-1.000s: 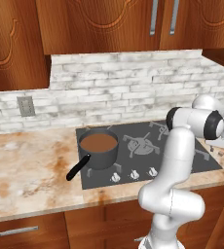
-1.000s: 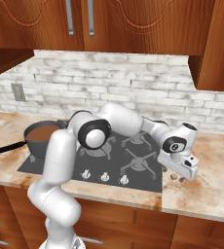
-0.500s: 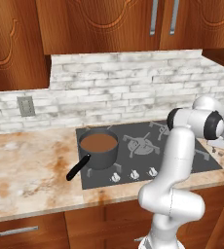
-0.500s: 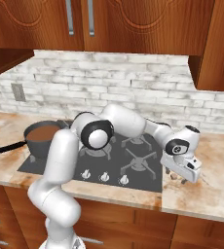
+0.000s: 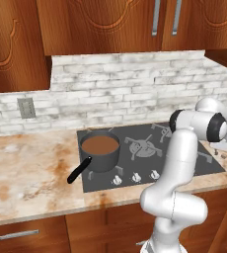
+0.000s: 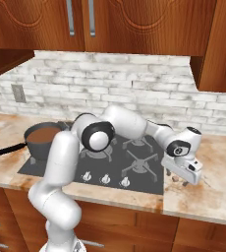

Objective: Pick up the sugar cube(s) and place them in the saucepan with hot chocolate.

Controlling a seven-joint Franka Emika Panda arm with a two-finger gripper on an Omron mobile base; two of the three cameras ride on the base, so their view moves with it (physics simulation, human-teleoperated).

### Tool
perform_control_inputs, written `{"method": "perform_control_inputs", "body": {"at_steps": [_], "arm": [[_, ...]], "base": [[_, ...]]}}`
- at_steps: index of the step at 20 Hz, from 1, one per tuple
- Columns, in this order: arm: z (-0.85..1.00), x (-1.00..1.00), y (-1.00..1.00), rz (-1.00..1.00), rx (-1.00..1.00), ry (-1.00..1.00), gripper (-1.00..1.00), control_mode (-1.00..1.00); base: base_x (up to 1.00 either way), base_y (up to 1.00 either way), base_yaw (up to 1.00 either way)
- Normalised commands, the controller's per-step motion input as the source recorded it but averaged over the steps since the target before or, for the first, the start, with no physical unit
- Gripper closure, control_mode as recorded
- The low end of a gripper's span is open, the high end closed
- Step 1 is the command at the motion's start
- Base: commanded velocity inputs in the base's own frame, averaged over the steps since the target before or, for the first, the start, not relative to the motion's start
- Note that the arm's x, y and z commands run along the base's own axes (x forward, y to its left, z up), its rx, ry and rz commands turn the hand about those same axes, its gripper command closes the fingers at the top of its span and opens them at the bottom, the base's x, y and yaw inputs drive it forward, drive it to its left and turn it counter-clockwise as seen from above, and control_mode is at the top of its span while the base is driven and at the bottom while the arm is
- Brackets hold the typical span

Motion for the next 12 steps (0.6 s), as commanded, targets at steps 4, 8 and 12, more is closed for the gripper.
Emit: {"method": "perform_control_inputs", "body": {"at_steps": [4,8,12], "arm": [[-0.01,0.00,0.18,0.00,0.00,0.00,-1.00,-1.00],[-0.03,0.00,0.01,0.00,0.00,0.00,-1.00,-1.00],[-0.15,0.00,0.00,0.00,0.00,0.00,-1.00,-1.00]], "base": [[0.00,0.00,0.00],[0.00,0.00,0.00],[0.00,0.00,0.00]]}}
